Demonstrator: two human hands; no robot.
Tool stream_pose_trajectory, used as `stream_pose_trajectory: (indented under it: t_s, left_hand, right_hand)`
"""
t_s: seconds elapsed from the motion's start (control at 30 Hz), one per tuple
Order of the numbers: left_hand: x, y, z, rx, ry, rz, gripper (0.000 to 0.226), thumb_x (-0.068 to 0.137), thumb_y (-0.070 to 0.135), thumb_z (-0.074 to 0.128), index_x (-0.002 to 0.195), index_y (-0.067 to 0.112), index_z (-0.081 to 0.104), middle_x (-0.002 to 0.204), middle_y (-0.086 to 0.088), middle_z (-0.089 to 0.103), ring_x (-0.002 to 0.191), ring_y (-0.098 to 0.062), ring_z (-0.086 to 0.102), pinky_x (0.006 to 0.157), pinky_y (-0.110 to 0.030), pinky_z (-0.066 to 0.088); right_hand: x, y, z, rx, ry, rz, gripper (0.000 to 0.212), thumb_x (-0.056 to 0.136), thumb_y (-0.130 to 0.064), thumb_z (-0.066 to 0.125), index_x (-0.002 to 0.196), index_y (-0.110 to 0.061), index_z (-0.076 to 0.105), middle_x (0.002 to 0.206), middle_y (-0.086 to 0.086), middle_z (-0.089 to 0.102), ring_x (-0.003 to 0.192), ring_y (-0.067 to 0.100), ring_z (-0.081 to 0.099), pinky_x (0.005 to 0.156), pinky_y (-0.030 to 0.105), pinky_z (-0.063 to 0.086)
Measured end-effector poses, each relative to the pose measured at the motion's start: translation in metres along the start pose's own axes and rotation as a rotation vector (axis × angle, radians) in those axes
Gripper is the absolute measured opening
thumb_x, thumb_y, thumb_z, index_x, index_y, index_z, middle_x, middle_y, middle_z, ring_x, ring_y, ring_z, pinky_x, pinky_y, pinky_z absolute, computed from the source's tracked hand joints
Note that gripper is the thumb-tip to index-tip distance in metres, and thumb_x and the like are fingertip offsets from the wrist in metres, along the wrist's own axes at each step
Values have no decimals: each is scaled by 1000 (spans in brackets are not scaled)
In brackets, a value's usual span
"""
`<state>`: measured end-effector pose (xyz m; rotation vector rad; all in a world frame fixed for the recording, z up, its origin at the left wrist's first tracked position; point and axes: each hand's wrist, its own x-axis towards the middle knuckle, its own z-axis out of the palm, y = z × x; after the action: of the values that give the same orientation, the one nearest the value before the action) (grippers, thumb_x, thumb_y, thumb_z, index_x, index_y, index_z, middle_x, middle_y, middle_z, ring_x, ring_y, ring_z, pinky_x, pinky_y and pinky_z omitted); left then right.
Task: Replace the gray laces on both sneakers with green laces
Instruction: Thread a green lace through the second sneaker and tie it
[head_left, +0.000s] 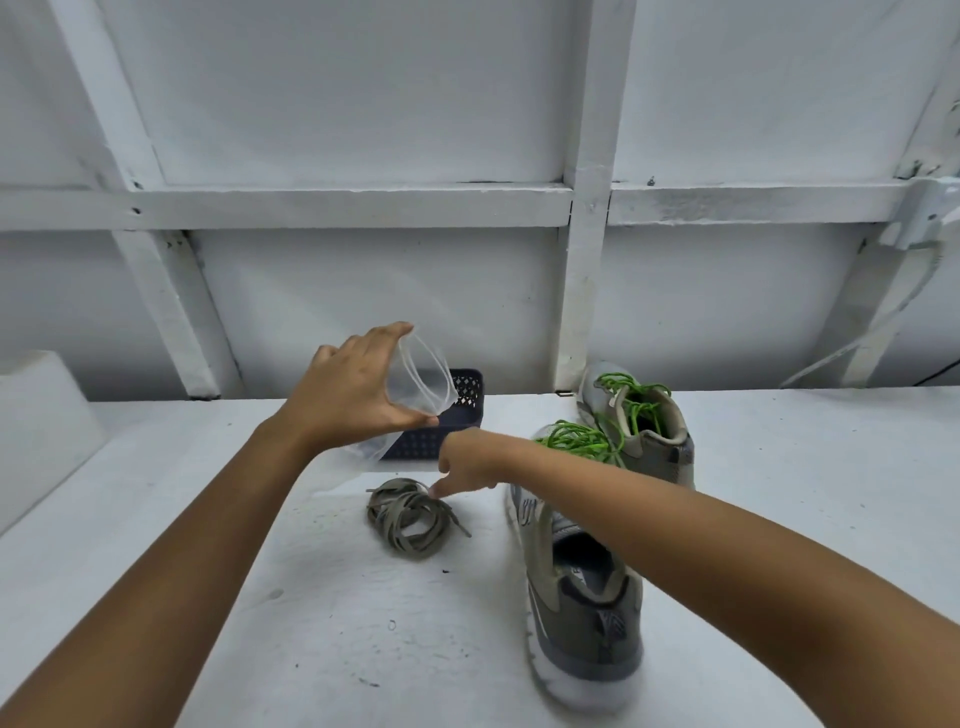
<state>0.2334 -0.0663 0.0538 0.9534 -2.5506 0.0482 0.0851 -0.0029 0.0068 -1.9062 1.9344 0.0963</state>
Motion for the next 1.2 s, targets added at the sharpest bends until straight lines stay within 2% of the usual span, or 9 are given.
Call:
stream_pose_trajectory:
  t_s: [0.17, 0.23, 0.33, 0.47, 0.6, 0.67, 0.8, 1.03, 1.2]
  left_hand:
    - [-4, 0, 2, -42, 13, -18, 104, 64, 64, 73, 146, 23, 24, 149, 5, 34, 133, -19, 36, 105, -41, 26]
    - [-6, 1, 4, -48, 8, -21, 102, 65, 61, 73, 146, 23, 23, 150, 5, 34, 133, -19, 36, 105, -40, 25]
    - [-7, 1, 6, -70, -6, -26, 104, 64, 63, 73, 146, 23, 23, 150, 6, 33, 133, -18, 36, 104, -40, 25]
    - [-8, 2, 10, -74, -15, -23, 103, 65, 64, 72, 146, 24, 23, 149, 7, 34, 133, -17, 36, 104, -39, 26]
    - [-10, -1, 12, -99, -11, -34, 100, 67, 61, 73, 145, 24, 24, 148, 6, 35, 132, -18, 37, 103, -40, 26]
    - [-10, -4, 12, -98, -16, -47, 99, 67, 60, 73, 146, 24, 23, 149, 6, 35, 132, -18, 36, 103, -40, 26]
    - [-10, -8, 15, -104, -45, -76, 100, 67, 60, 73, 146, 26, 22, 149, 6, 34, 133, -18, 35, 105, -42, 26]
    - [-9, -1, 22, -140, -75, -114, 104, 63, 60, 76, 145, 27, 23, 148, 7, 35, 134, -17, 34, 106, -39, 25]
    - [-5, 9, 27, -251, -42, -114, 102, 61, 59, 78, 143, 27, 27, 146, 10, 38, 133, -15, 36, 107, -38, 25]
  right_hand:
    - [11, -15, 20, -86, -41, 86, 49, 92, -42, 56, 63, -3, 44, 68, 6, 51, 56, 20, 48, 46, 25, 39]
    - [13, -15, 27, -74, -9, 80, 39, 91, -37, 58, 77, 0, 54, 88, 13, 63, 74, 27, 55, 59, 28, 42]
    - [20, -15, 36, 5, 57, 99, 29, 91, -22, 57, 104, 3, 60, 110, 19, 63, 99, 32, 58, 71, 32, 44]
    - [17, -16, 32, 64, 46, 117, 16, 92, -11, 49, 82, 1, 52, 100, 20, 60, 93, 34, 60, 62, 31, 47]
    - [14, -6, 21, 278, 6, 181, 18, 88, -5, 49, 92, 10, 58, 96, 25, 67, 66, 35, 67, 57, 35, 58]
    - [7, 2, 12, 342, 30, 186, 22, 87, -3, 48, 99, 10, 62, 91, 25, 70, 69, 35, 70, 57, 33, 58]
    - [-21, 24, -20, 416, 166, 160, 17, 90, -6, 56, 103, 4, 63, 70, 14, 67, 38, 14, 60, 42, 21, 53]
    - [-46, 41, -79, 509, 455, 97, 11, 88, 0, 55, 94, -1, 64, 73, 16, 67, 46, 17, 63, 54, 30, 59]
    - [-40, 21, -90, 344, 507, 73, 14, 87, -1, 53, 91, -2, 66, 62, 9, 64, 35, 8, 58, 37, 17, 47]
